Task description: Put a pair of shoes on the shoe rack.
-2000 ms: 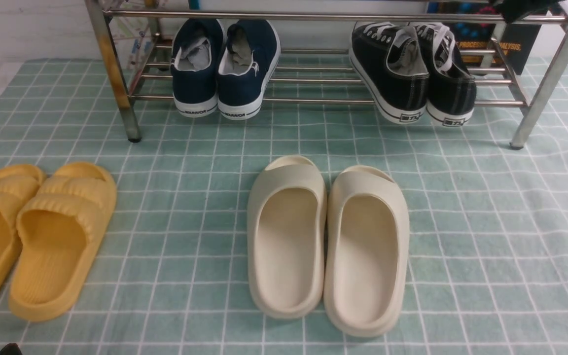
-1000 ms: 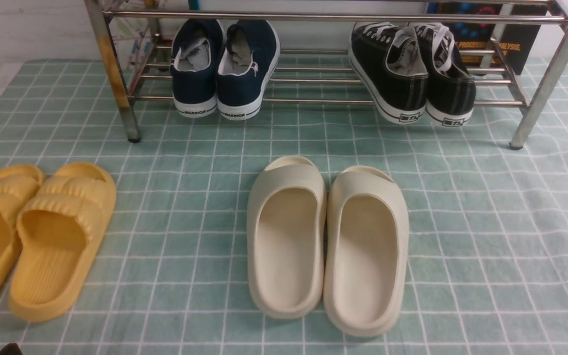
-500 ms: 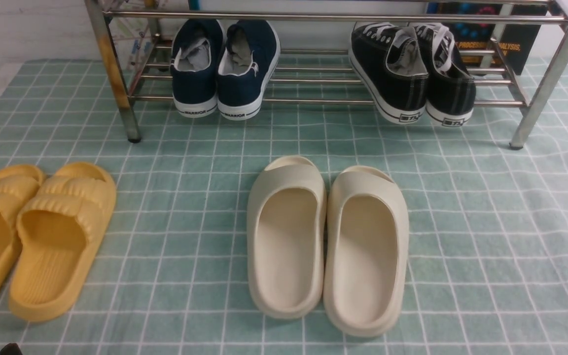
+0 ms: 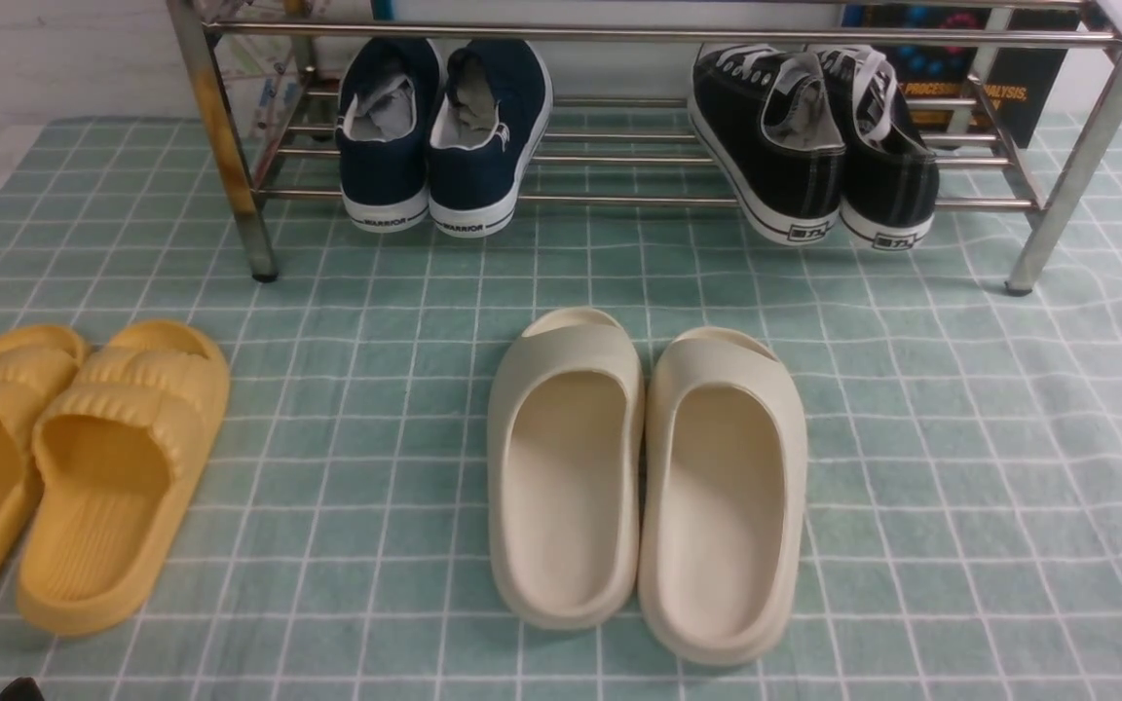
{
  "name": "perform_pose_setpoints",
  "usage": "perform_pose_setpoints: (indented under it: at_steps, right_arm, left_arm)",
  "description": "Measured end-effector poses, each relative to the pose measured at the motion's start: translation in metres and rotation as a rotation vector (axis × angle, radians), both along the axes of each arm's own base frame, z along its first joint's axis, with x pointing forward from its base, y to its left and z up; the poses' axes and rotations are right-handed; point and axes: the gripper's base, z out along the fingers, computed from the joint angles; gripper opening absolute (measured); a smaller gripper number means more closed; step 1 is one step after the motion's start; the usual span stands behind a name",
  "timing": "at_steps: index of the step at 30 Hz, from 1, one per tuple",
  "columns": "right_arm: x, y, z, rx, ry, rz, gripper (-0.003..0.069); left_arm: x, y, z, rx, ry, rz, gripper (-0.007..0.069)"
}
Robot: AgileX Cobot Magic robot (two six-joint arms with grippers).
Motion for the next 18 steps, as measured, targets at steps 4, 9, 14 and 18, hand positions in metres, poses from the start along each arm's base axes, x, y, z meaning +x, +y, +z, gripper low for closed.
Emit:
perform_pose_setpoints:
  at_steps: [4,9,14,18]
  right_arm:
    - [0.003,-0.006,-0.03,0.052,0.093,-0.093,0.0008]
    - [0.002,-0.007,-0.032,0.004,0.117,-0.107,-0.0005]
    - [0.001,-0.008,-0.036,0.01,0.162,-0.114,-0.0005]
    - [0.001,-0.007,-0.039,0.013,0.192,-0.108,-0.0005]
  left_arm:
    - [0.0,0.0,0.0,0.0,0.0,0.0,0.0218]
    - [0.0,0.0,0.0,0.0,0.001,0.0,0.0218]
    - [0.0,0.0,0.0,0.0,0.0,0.0,0.0218]
    - [0.0,0.0,0.0,0.0,0.0,0.0,0.0218]
